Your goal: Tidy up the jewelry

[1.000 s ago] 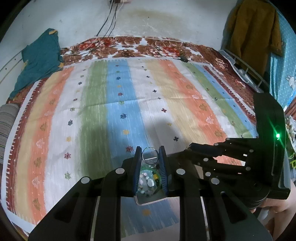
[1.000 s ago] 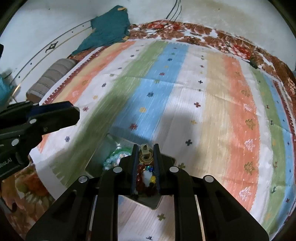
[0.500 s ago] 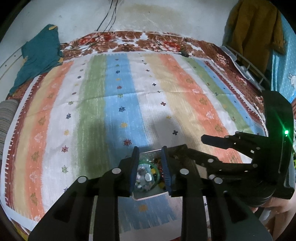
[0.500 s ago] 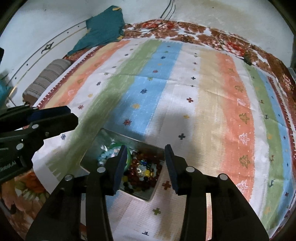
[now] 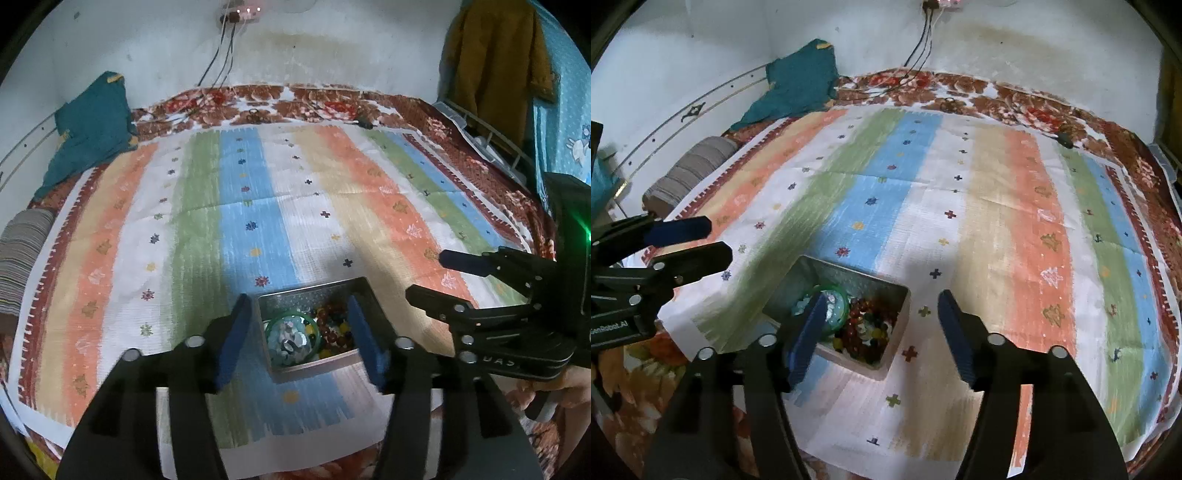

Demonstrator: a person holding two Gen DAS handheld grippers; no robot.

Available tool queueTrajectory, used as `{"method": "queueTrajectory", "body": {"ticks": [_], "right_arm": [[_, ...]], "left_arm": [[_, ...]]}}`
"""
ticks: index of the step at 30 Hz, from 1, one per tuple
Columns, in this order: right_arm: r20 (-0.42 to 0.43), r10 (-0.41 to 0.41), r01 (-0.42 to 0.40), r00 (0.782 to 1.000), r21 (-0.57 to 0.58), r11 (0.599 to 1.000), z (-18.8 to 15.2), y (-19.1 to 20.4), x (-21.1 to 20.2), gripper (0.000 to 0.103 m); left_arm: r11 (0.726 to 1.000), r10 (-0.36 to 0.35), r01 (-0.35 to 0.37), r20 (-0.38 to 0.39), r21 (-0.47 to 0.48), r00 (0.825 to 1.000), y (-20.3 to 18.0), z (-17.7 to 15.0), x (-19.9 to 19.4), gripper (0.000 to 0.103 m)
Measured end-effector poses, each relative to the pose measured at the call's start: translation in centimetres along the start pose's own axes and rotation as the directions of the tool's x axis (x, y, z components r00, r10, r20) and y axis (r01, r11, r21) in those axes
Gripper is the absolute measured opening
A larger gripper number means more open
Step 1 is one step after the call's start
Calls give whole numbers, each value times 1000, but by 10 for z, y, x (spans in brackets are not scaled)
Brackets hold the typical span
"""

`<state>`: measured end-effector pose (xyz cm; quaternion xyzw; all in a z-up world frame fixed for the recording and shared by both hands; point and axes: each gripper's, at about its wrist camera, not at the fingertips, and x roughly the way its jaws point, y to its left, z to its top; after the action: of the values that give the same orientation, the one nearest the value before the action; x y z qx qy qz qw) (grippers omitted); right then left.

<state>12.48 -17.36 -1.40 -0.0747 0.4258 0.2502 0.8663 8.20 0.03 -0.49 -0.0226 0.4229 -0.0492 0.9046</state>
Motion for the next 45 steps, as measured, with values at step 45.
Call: {"method": "queueTrajectory", "body": {"ticks": [45], "right_arm": [[184, -26, 30, 982, -22, 999, -47, 16, -61, 95]], "left_arm": [[990, 127, -135, 148, 43, 981, -19, -51, -47, 97]]}}
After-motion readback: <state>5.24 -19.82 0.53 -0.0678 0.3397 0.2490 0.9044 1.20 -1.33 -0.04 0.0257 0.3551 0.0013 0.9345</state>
